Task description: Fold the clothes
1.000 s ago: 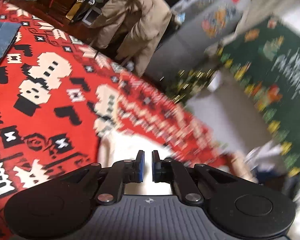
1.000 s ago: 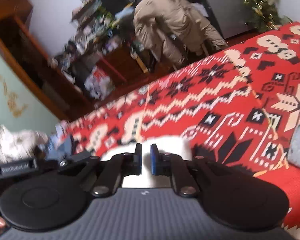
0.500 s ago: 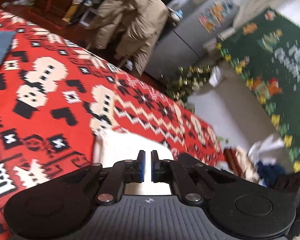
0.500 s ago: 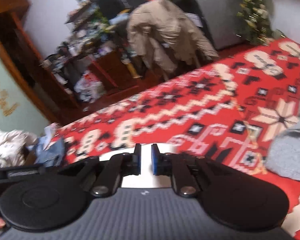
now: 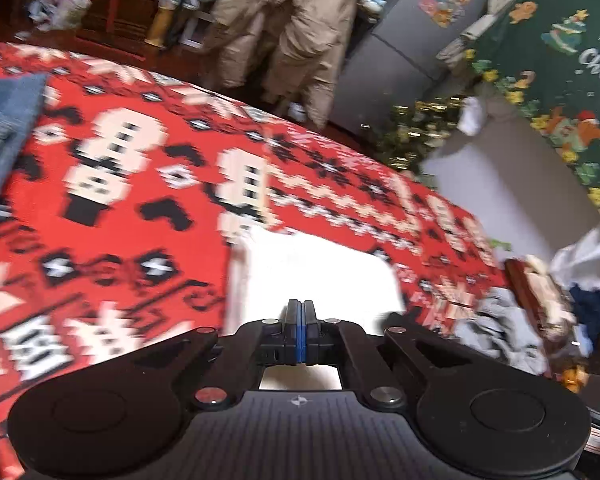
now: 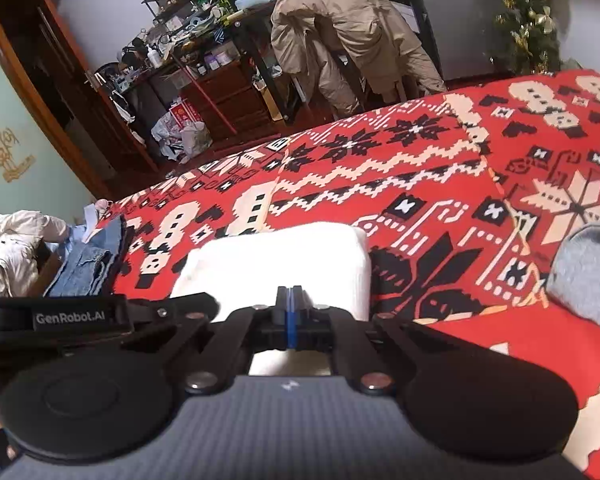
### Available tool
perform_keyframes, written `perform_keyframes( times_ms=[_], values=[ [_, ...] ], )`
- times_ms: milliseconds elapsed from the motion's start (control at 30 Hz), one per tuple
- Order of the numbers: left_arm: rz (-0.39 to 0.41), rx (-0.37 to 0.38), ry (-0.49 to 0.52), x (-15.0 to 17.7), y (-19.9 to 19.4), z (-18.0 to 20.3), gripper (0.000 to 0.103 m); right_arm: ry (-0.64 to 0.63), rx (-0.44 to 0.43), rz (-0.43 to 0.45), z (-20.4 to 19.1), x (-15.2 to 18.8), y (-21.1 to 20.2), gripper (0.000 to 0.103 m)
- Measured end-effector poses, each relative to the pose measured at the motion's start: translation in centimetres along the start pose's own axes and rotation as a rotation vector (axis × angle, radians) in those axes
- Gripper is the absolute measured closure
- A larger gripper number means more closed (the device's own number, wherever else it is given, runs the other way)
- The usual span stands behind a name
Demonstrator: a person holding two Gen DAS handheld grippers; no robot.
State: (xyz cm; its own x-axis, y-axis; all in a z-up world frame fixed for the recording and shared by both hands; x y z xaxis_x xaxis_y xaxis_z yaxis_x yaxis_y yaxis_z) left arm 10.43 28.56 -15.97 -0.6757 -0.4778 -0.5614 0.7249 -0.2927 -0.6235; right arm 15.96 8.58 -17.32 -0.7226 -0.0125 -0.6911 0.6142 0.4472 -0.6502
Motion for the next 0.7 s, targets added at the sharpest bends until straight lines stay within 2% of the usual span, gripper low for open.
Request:
perform_keyframes(
  times_ms=[33,67,167,200,300,333,467,600,700],
  values=[
    [0.005,-0.005,-0.006,0.0,-0.5,-0.1,0.101,-0.017,0.026,0.019,-0.2,-0.1,-0.3,0.103],
    [0.011,-0.01,-0.012,0.0,-1.0,-0.3,0.099,-0.019,0.026,0.033,-0.3,-0.2,-0.8,0.098],
    [0.018,0.085,-0.063,0.3,-2.1,-0.2,0.099,-0.009,-0.012,0.065,-0.6,-0.5,-2.4,0.096],
    [0.019,0.086,-0.038,0.5,-2.2,0.5,0.099,-0.013,-0.026,0.061,-0.8,-0.4,-2.6,0.095],
    [-0.02,0.048,0.059,1.6,-1.2,2.7,0.1,-0.045,-0.063,0.026,-2.0,0.4,-2.4,0.094],
    [-0.023,0.04,0.062,2.0,-0.9,2.5,0.102,-0.059,-0.05,0.005,-2.3,0.8,-1.9,0.094],
    [-0.034,0.022,0.052,3.0,-0.2,1.2,0.1,-0.063,0.0,-0.059,-1.7,2.0,-0.4,0.102],
    [-0.05,0.038,-0.003,3.2,-1.4,-0.4,0.1,-0.015,0.02,-0.063,-0.5,2.3,-1.4,0.103],
    [-0.04,0.016,0.036,4.1,-3.0,0.2,0.101,-0.032,0.036,-0.029,-0.5,3.3,-2.8,0.103]
  ],
)
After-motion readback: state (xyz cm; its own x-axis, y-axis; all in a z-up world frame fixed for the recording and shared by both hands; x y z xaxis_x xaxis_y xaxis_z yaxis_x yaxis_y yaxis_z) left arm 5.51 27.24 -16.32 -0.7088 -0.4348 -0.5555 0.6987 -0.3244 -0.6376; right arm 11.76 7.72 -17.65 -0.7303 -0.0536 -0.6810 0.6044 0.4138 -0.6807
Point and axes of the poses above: each gripper's, at about its wrist camera, not at the fingertips, and y roughly the way its jaws point, z to its right, x to its underside, the point moved 2 cm from there along y, roughly the way its jaws point, and after that the axes turned 5 degrees about x, right-handed, at the moved point
